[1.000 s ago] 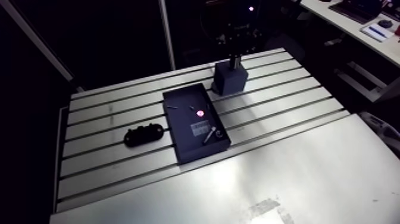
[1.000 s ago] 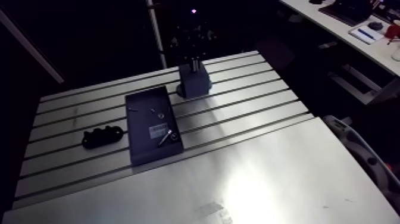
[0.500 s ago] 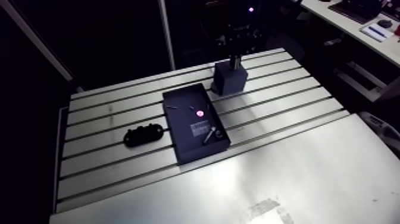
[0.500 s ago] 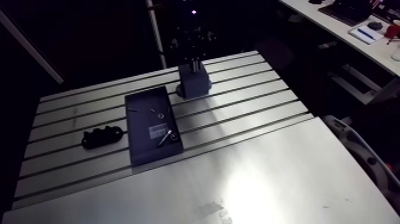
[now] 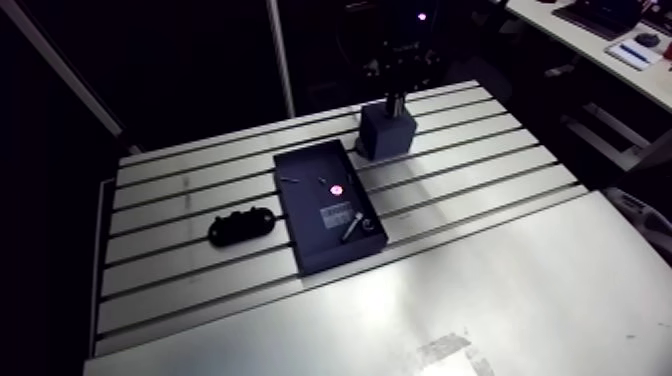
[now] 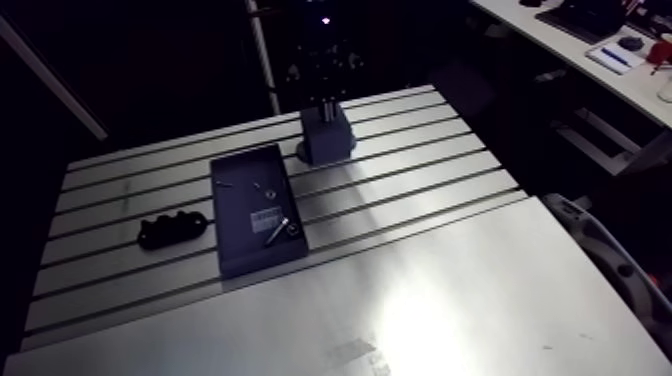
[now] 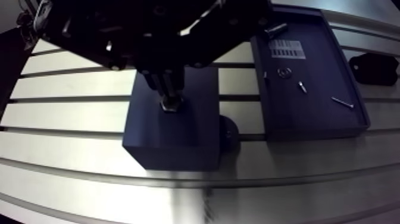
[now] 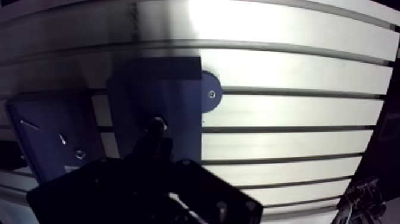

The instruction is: Pick up the M10 bolt and insert it into the hex recess until seated.

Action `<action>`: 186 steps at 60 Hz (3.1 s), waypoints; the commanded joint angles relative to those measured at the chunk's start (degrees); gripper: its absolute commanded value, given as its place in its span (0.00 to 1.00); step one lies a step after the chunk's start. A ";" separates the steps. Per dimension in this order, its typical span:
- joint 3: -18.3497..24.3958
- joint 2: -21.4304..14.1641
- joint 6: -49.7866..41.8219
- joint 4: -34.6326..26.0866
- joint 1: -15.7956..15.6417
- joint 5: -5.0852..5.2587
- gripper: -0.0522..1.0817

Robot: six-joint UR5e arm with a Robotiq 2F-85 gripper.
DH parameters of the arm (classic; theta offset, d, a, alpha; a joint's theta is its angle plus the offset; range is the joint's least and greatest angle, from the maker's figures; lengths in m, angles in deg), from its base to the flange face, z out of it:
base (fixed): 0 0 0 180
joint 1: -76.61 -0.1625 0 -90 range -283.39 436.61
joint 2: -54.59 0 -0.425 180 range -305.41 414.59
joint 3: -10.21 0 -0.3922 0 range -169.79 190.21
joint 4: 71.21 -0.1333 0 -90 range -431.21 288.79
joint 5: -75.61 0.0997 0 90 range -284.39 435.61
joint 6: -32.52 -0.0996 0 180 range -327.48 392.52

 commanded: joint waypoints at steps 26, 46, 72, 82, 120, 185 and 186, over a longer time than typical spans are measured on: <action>0.11 0.07 0.19 0.05 0.00 -0.05 0.99; 0.02 0.07 0.19 0.07 0.00 -0.06 0.99; 0.02 0.86 0.28 0.15 -0.09 -0.14 0.99; 0.18 0.86 0.28 0.24 -0.01 0.03 0.99; 0.74 -5.02 0.36 -5.76 -0.36 -0.13 0.99; 12.85 -17.94 -14.39 -27.99 -14.31 0.09 0.05; 12.86 -18.62 -14.40 -27.91 -14.48 0.11 0.05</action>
